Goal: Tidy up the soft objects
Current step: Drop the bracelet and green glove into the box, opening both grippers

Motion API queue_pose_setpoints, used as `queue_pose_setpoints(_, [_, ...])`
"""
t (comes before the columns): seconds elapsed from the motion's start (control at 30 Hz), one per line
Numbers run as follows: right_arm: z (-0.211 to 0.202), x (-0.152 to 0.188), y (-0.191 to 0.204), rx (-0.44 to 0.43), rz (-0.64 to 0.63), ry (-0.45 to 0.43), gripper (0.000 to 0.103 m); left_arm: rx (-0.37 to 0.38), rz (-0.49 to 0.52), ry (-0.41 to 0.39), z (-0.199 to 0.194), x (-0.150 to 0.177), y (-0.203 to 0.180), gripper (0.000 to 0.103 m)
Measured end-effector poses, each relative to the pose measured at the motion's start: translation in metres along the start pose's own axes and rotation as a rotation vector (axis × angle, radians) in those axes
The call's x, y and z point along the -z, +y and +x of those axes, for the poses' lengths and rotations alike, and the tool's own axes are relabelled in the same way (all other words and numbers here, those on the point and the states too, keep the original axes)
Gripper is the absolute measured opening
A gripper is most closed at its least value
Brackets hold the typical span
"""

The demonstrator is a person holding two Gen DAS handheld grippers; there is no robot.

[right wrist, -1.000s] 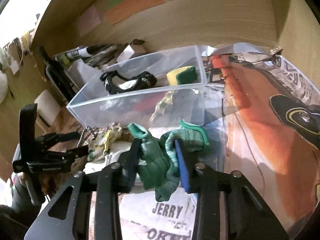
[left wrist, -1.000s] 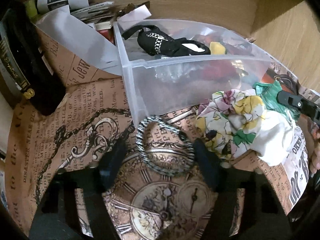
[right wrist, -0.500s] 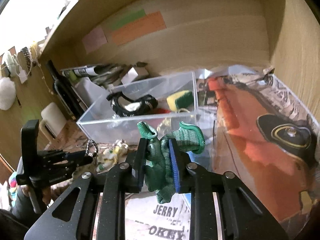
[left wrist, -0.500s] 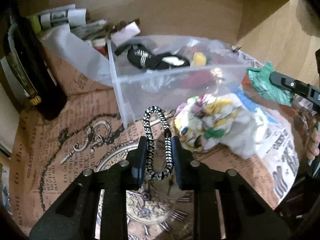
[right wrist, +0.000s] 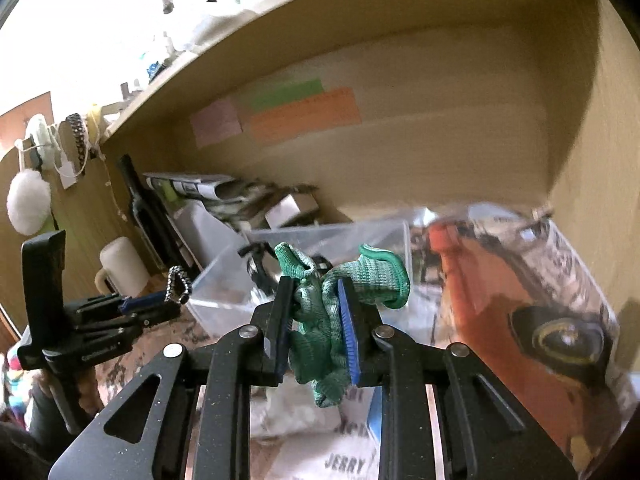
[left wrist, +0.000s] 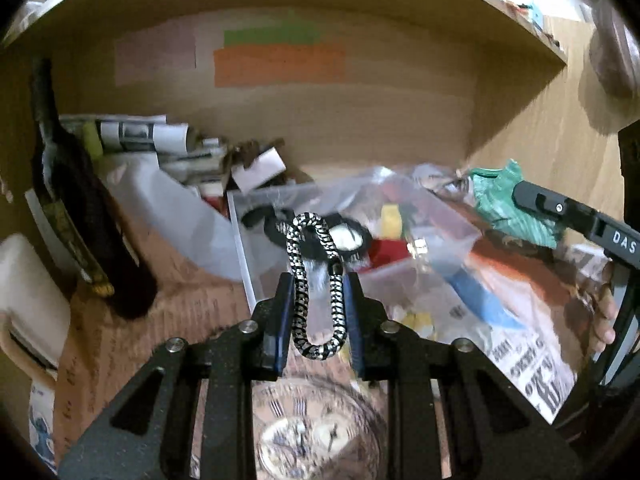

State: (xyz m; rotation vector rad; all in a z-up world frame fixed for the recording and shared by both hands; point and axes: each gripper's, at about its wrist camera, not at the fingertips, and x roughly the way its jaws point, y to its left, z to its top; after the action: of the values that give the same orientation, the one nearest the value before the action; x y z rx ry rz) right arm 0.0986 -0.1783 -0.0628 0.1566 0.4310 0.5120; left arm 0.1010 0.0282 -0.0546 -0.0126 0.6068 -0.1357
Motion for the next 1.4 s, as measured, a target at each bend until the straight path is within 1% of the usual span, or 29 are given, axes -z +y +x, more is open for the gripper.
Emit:
queue_pose_setpoints(0.17, [0.02,-0.016,0.01,-0.024,-0.05,-0.008,0.02,-0.01,-0.007,-0.012,0.015,-0.019,0.01,0.024])
queue_pose_setpoints(0.27, [0.037,-0.021,0.013,-0.037,-0.069,0.01,0.02,-0.012,-0.01,0.007,0.028,-0.025,0.015,0.024])
queue_pose_setpoints(0.43, [0.073,-0.023,0.018,-0.053,-0.097,0.079,0.02,0.003,-0.024,0.07,0.058,-0.029,0.024,0.024])
queue_pose_setpoints(0.57, [0.097,-0.018,0.014,-0.068,-0.086,0.147,0.02,0.009,-0.028,0.119,0.08,-0.028,0.025,0.024])
queue_pose_setpoints(0.67, [0.112,-0.013,0.012,-0.06,-0.082,0.192,0.02,0.027,-0.038,0.149,0.093,-0.028,0.024,0.024])
queue_pose_setpoints(0.83, [0.129,-0.005,0.003,-0.038,-0.065,0.262,0.02,0.015,-0.03,0.16,0.107,-0.027,0.021,0.03])
queue_pose_setpoints(0.87, [0.132,-0.003,0.002,-0.027,-0.064,0.273,0.021,0.015,-0.031,0.161,0.108,-0.027,0.021,0.033])
queue_pose_setpoints(0.9, [0.133,-0.002,0.0,-0.025,-0.062,0.278,0.023,0.016,-0.031,0.161,0.109,-0.027,0.021,0.036])
queue_pose_setpoints(1.03, [0.135,-0.001,0.0,-0.004,-0.067,0.285,0.024,0.008,-0.029,0.159,0.11,-0.027,0.02,0.043])
queue_pose_setpoints(1.07, [0.135,-0.001,0.0,-0.001,-0.07,0.285,0.026,0.008,-0.03,0.156,0.109,-0.027,0.02,0.047])
queue_pose_setpoints(1.1, [0.136,0.0,0.001,0.007,-0.074,0.285,0.031,0.008,-0.03,0.151,0.107,-0.027,0.021,0.051])
queue_pose_setpoints(1.13, [0.136,0.0,0.001,0.017,-0.079,0.285,0.038,0.007,-0.032,0.144,0.105,-0.027,0.021,0.052])
queue_pose_setpoints(1.17, [0.135,0.0,0.002,0.024,-0.083,0.284,0.042,0.006,-0.033,0.138,0.103,-0.027,0.021,0.055])
queue_pose_setpoints(1.2, [0.134,-0.001,0.002,0.028,-0.086,0.281,0.048,0.005,-0.035,0.128,0.099,-0.028,0.021,0.058])
queue_pose_setpoints(1.23, [0.133,-0.002,0.003,0.03,-0.089,0.278,0.052,0.003,-0.039,0.119,0.095,-0.028,0.022,0.06])
queue_pose_setpoints(1.3, [0.13,-0.003,0.004,0.027,-0.095,0.273,0.053,0.002,-0.044,0.103,0.088,-0.029,0.024,0.063])
queue_pose_setpoints(1.37, [0.123,-0.006,0.005,0.025,-0.099,0.253,0.057,-0.002,-0.047,0.083,0.079,-0.03,0.025,0.065])
queue_pose_setpoints(1.4, [0.119,-0.008,0.006,0.028,-0.102,0.237,0.062,-0.004,-0.047,0.072,0.074,-0.031,0.027,0.068])
